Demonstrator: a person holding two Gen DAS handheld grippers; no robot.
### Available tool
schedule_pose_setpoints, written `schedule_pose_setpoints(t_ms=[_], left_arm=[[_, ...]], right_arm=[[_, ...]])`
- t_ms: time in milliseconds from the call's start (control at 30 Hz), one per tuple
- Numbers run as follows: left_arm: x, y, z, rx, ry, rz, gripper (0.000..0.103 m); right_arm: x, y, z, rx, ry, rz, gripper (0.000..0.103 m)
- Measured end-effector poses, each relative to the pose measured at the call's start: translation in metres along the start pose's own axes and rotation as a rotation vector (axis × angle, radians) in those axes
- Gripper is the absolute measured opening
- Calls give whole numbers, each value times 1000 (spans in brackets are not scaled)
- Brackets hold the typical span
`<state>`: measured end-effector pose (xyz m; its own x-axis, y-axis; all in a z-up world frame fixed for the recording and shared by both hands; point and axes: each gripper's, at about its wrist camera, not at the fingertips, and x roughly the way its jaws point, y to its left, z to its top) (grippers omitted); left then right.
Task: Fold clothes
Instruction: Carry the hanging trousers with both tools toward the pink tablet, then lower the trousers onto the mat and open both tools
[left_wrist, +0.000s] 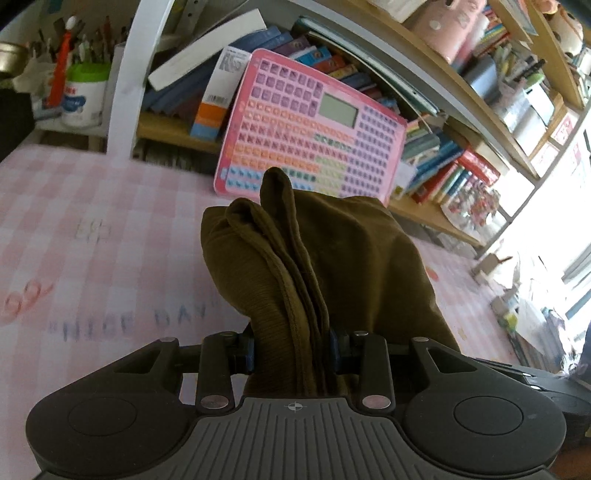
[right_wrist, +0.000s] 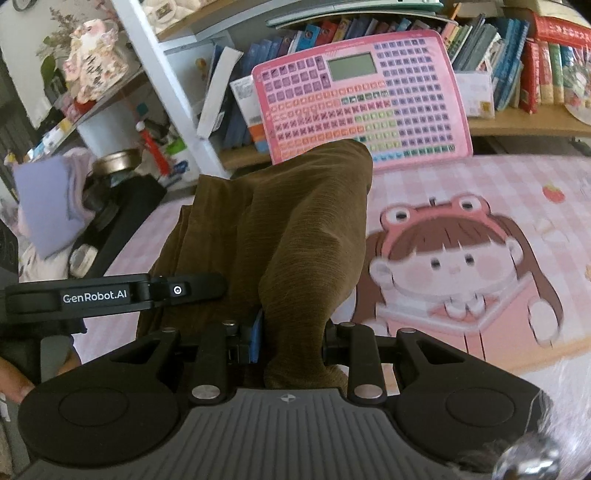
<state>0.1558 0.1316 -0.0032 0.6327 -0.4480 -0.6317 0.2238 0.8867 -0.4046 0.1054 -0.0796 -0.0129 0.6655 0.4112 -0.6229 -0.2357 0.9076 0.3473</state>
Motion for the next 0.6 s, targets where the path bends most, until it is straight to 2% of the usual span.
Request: schedule_pose_setpoints(t_ms=[200, 333, 533, 600], left_arm=[[39, 14, 28, 0, -7, -3, 33], [56, 25, 36, -18, 1, 10, 33], [81, 41, 46, -45, 15, 31, 34], [86, 46, 42, -53, 27, 40, 38]], right_arm=[[39, -14, 30, 17, -13, -15, 26], [63, -24, 47, 34, -9, -15, 26], [93, -35, 56, 37, 12, 1, 28], [103, -40, 55, 55, 38, -8, 31]])
